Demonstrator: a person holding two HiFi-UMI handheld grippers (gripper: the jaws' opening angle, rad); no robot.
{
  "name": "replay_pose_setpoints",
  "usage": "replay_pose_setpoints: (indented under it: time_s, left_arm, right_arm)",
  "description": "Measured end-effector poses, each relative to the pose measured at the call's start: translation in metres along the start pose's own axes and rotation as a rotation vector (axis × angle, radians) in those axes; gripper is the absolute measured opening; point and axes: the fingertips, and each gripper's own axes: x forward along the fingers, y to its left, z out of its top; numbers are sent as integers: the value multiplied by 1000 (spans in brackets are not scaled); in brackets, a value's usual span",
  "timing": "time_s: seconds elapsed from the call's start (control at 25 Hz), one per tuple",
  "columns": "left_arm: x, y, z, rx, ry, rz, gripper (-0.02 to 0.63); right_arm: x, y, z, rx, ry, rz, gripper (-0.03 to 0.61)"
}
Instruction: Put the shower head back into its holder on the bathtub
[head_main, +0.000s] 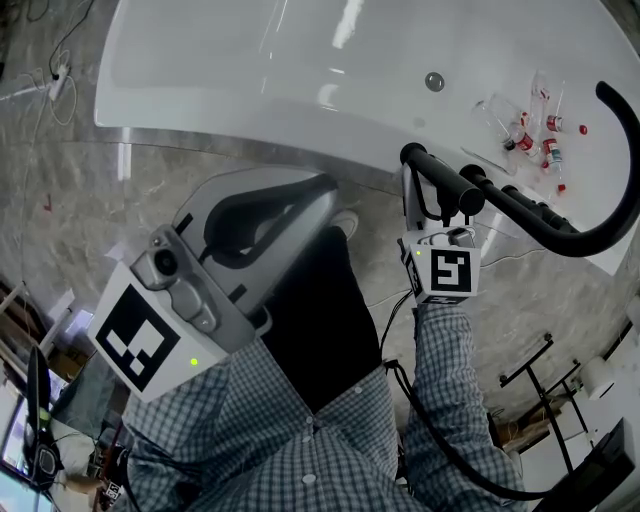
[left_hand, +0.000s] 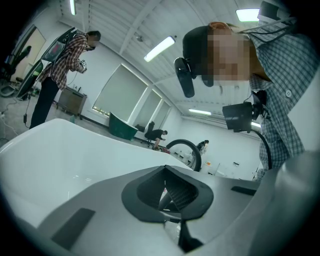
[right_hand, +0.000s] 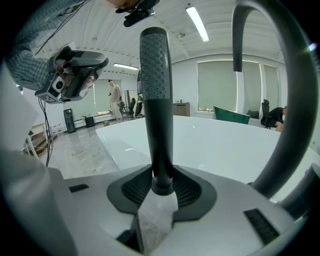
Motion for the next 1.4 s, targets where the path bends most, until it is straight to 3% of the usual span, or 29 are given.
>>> replay_pose_setpoints:
  time_s: [0.64,0.76,0.92,1.2,1.4]
  left_arm:
    - [-3,-24,7,24,-3,-21,8]
    - [-6,-32,16,35,-10,-29,8]
    - [-10,-47,32,53,-23,-45,8]
    - [-24,-75,58,77,7,-72,8]
    - [-39,-99,96,99,-22,-85,8]
  right_arm:
    - [-39,-4,0,66,24,-54,121]
    - [-57,-7,9,85,21,-82,81]
    - [-83,-11,28,139,4,-116,38]
    - [-142,-14,90,280,-73,-130,25]
    - [-182,-14,138,268,-81,-177,25]
